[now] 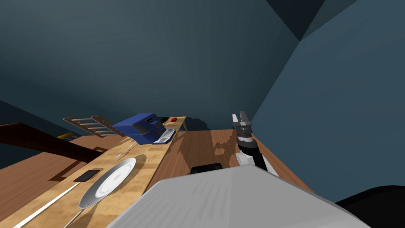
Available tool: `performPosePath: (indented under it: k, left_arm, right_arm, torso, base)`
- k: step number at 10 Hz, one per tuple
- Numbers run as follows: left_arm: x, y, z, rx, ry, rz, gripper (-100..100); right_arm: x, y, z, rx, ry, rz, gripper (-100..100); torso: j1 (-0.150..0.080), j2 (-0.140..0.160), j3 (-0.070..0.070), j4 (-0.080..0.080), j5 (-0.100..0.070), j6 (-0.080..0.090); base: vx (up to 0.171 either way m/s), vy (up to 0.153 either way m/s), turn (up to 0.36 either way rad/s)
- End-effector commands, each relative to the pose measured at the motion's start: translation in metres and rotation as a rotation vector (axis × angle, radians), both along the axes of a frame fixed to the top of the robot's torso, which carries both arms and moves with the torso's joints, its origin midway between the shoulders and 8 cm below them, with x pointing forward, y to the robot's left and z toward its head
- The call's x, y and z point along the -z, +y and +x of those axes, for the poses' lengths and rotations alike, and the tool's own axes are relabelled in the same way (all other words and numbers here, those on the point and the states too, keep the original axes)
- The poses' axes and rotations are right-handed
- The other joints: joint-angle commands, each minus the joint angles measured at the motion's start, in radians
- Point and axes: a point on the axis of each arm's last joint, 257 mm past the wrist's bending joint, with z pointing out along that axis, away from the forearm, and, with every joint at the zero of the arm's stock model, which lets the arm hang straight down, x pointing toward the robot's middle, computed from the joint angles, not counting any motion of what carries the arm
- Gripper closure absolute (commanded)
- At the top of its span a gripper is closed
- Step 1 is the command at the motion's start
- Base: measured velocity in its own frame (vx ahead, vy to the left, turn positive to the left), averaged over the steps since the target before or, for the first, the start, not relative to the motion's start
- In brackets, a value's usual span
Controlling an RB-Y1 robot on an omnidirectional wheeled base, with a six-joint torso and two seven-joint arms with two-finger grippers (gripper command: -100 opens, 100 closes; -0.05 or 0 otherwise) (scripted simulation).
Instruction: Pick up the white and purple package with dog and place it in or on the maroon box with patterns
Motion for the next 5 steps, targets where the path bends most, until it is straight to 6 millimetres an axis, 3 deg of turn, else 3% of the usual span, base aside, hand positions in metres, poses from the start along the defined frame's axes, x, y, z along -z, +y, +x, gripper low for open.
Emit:
performPosePath:
  k: [1, 2, 4, 5]
  left_arm:
    - [-0.001, 0.012, -0.003, -0.004, -0.005, -0.008, 100]
    - [0.000, 0.012, -0.003, -0.005, -0.004, -0.009, 100]
    - [-0.014, 0.042, -0.012, -0.010, -0.022, -0.018, 100]
    - [-0.014, 0.042, -0.012, -0.010, -0.022, -0.018, 100]
  right_arm:
    - [0.000, 0.000, 0.000, 0.000, 0.000, 0.000, 0]
    - [0.000, 0.000, 0.000, 0.000, 0.000, 0.000, 0]
    - [0.000, 0.000, 0.000, 0.000, 0.000, 0.000, 0]
    - [0.000, 0.000, 0.000, 0.000, 0.000, 0.000, 0]
  torso:
    - [0.000, 0.000, 0.000, 0.000, 0.000, 0.000]
    - [0.001, 0.000, 0.000, 0.000, 0.001, 0.001]
    - [0.001, 0.002, 0.001, 0.000, 0.000, 0.001]
    - [0.005, 0.001, 0.000, 0.000, 0.001, 0.002]
  base:
    - [0.091, 0.059, -0.075]
    - [0.037, 0.034, -0.024]
    - [0.080, 0.092, -0.109]
    - [0.055, 0.097, -0.048]
